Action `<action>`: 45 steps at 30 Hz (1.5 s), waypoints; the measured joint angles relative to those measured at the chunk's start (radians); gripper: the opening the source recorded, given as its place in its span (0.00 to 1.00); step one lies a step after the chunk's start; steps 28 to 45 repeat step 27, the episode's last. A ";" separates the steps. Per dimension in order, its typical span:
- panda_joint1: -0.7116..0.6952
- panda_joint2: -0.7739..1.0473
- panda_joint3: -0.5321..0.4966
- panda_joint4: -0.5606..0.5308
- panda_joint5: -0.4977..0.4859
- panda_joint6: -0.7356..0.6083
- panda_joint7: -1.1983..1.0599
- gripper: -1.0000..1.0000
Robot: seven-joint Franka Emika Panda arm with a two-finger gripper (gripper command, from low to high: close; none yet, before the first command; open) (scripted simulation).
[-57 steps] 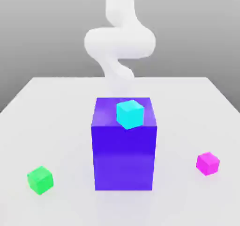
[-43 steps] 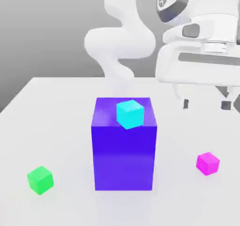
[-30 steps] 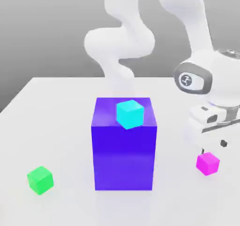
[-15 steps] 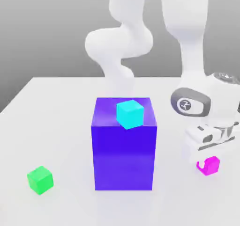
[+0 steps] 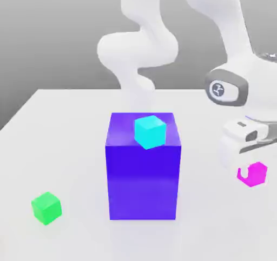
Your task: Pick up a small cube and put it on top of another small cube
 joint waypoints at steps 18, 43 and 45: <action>-0.800 -0.093 -0.352 0.011 0.152 -0.138 -0.140 0.00; -0.777 0.084 -0.340 0.006 0.110 0.026 -0.101 1.00; -0.777 0.084 -0.340 0.006 0.110 0.026 -0.101 1.00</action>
